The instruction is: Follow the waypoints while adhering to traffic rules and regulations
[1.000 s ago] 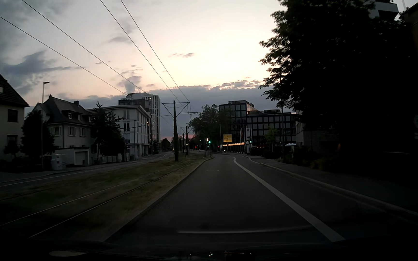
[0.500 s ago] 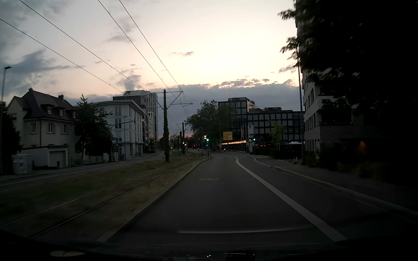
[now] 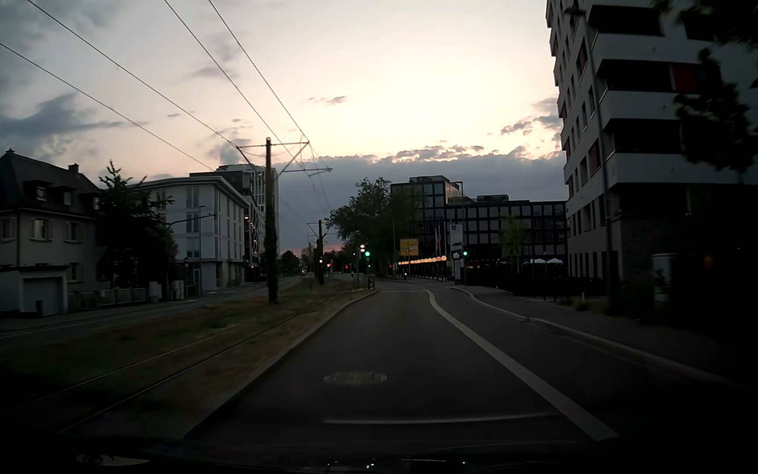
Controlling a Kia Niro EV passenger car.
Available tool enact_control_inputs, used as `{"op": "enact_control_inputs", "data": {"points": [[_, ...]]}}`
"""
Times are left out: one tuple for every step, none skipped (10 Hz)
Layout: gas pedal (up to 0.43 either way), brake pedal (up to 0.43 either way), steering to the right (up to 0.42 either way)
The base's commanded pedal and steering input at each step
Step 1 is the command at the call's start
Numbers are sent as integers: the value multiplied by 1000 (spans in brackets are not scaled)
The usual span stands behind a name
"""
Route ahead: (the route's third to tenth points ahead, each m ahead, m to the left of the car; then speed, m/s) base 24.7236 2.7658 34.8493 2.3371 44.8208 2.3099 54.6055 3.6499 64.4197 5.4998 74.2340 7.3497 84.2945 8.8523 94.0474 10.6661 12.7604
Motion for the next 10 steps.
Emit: {"op": "enact_control_inputs", "data": {"points": [[67, 0, 6], [67, 0, 7], [67, 0, 7], [67, 0, 7], [67, 0, 6], [67, 0, 5], [67, 0, 5], [67, 0, 4], [67, 0, 4], [67, 0, 4]]}}
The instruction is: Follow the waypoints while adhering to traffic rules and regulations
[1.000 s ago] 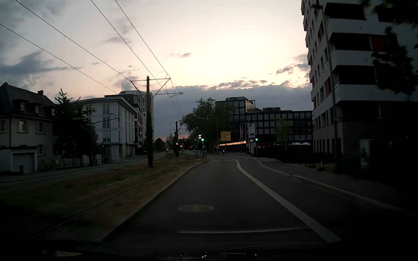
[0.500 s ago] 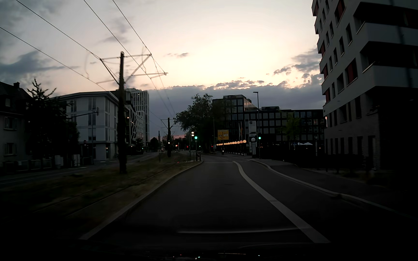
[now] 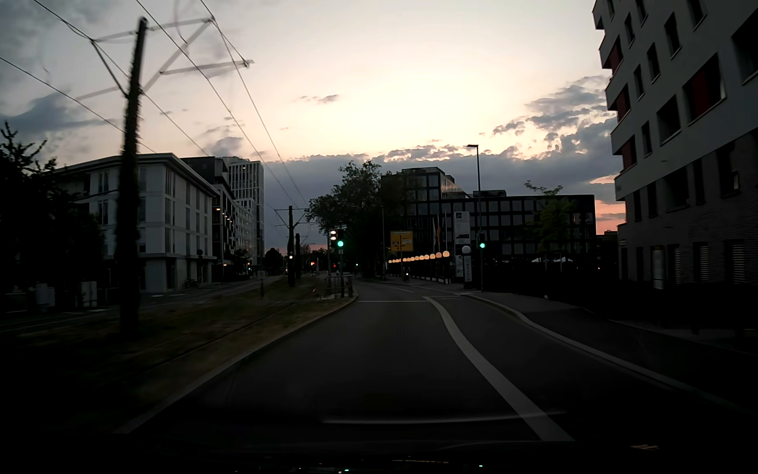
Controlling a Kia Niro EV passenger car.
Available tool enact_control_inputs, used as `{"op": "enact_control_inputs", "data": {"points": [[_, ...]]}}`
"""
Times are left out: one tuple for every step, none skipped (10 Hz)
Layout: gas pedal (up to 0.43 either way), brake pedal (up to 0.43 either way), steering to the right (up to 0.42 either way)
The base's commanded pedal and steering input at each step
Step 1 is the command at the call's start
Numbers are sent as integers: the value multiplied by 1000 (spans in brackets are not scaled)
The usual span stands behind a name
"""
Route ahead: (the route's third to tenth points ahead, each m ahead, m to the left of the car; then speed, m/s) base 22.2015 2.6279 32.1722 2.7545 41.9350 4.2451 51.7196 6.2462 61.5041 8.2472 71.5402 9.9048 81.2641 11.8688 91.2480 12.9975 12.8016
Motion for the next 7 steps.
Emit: {"op": "enact_control_inputs", "data": {"points": [[67, 0, 3], [67, 0, 3], [67, 0, 3], [67, 0, 2], [67, 0, 1], [67, 0, -1], [67, 0, -4]]}}
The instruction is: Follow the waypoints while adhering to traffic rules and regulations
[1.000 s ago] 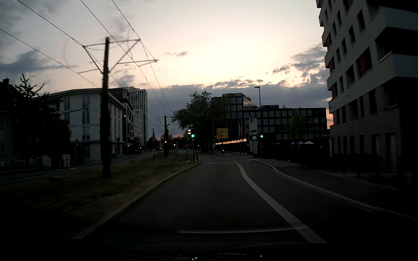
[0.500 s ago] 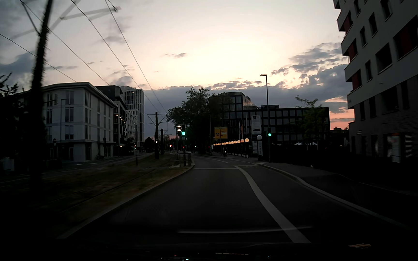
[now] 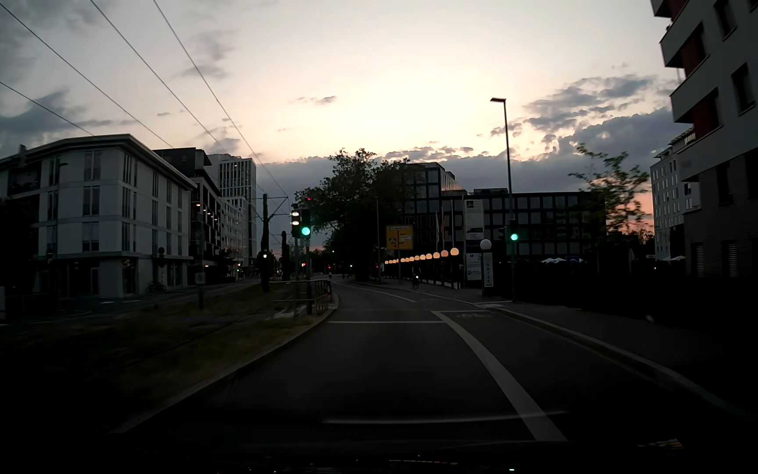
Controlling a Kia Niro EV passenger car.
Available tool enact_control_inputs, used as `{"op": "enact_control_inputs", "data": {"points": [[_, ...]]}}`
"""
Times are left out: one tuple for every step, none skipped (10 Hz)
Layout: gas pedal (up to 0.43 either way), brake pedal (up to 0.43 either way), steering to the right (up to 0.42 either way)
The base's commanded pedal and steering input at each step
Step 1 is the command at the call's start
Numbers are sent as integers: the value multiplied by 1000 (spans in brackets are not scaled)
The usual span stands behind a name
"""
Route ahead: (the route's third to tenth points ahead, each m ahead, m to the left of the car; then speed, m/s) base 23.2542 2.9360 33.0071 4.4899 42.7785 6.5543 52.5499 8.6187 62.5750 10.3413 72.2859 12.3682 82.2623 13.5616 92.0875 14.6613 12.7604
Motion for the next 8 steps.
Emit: {"op": "enact_control_inputs", "data": {"points": [[67, 0, -8], [67, 0, -10], [67, 0, -11], [67, 0, -11], [67, 0, -12], [67, 0, -14], [67, 0, -18], [67, 0, -21]]}}
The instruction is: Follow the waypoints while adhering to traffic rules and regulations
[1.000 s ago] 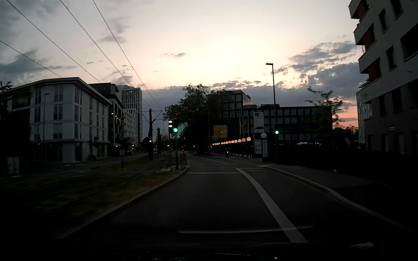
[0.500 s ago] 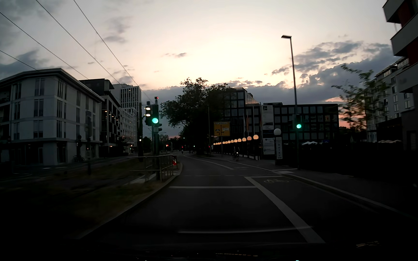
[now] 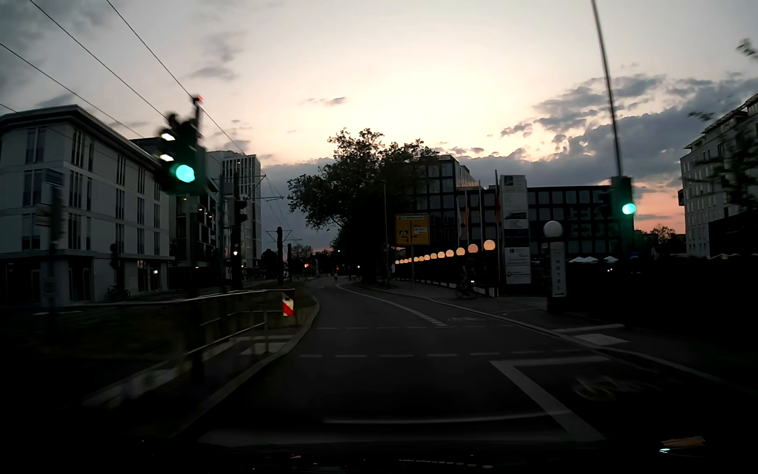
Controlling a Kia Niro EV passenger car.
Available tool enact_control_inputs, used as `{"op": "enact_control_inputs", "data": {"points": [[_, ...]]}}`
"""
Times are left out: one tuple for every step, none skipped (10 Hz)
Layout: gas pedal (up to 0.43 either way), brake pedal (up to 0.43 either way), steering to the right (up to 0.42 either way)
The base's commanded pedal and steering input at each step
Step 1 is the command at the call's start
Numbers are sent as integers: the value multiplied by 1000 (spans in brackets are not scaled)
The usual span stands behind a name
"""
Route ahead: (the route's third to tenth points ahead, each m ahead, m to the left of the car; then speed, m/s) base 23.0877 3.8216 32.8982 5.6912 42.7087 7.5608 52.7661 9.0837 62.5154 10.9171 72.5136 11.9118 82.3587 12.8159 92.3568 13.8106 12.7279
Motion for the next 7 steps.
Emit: {"op": "enact_control_inputs", "data": {"points": [[67, 0, -24], [67, 0, -25], [67, 0, -25], [67, 0, -25], [67, 0, -27], [67, 0, -31], [67, 0, -35]]}}
